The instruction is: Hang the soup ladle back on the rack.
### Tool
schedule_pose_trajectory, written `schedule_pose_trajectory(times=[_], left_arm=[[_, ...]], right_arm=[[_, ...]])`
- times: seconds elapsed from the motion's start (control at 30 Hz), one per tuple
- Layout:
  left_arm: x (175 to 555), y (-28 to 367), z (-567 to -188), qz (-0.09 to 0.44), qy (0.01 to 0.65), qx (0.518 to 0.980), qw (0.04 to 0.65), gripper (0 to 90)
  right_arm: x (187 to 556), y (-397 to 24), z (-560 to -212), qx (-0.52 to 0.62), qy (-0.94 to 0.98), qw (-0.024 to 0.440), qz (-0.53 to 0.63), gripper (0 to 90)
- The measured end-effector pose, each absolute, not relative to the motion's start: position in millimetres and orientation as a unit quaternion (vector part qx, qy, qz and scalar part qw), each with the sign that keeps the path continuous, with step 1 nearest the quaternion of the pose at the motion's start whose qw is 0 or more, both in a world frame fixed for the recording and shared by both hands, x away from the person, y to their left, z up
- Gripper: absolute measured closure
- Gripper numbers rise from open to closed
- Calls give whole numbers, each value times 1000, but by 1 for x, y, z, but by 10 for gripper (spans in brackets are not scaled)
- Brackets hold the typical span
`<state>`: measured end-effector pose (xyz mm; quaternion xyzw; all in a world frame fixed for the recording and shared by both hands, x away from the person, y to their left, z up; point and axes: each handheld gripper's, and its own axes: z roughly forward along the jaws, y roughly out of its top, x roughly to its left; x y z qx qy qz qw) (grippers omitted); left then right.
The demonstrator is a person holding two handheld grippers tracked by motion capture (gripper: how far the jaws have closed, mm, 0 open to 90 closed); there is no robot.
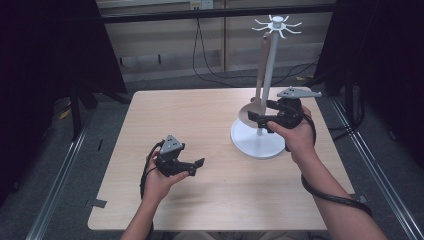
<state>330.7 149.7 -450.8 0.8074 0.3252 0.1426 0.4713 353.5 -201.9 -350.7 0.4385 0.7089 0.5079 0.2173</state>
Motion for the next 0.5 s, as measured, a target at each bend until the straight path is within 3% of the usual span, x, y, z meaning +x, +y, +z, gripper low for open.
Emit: schedule_pose_trajectory(times=[0.5], left_arm=[[329,148,-451,139,324,809,471,84]], right_arm=[[338,-217,-365,442,714,208,501,104]])
